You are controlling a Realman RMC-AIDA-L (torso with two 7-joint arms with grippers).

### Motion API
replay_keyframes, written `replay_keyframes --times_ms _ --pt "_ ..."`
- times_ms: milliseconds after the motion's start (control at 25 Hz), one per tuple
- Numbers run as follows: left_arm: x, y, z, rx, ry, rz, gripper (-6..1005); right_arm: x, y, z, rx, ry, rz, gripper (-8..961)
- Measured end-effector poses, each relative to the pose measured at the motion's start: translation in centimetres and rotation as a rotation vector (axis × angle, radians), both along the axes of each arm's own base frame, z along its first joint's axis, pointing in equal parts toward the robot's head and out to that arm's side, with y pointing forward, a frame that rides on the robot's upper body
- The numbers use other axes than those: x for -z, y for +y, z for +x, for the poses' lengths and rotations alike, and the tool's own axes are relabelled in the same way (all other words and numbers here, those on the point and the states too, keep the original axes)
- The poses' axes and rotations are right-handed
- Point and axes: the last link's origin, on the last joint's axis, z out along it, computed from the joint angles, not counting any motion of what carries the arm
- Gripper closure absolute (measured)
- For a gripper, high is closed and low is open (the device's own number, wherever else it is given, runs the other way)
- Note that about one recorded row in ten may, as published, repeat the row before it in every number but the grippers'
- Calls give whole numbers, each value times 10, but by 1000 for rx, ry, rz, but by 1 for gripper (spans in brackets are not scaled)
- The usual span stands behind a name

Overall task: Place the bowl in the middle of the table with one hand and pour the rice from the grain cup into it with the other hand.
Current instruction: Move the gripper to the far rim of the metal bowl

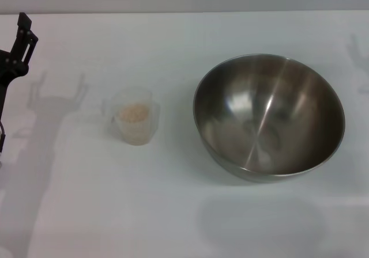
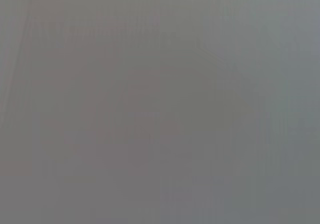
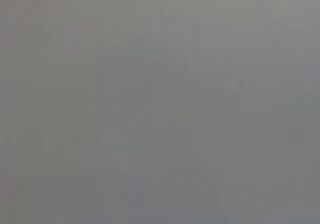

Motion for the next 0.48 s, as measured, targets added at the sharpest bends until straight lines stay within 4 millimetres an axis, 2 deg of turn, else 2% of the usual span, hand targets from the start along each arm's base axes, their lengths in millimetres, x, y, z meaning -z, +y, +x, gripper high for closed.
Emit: replay_keyframes --times_ms 240,480 --pt "0 0 0 -1 1 2 138 -3 2 0 -4 -13 -1 167" --pt "-3 2 2 15 8 10 139 -1 -9 1 8 -86 41 166"
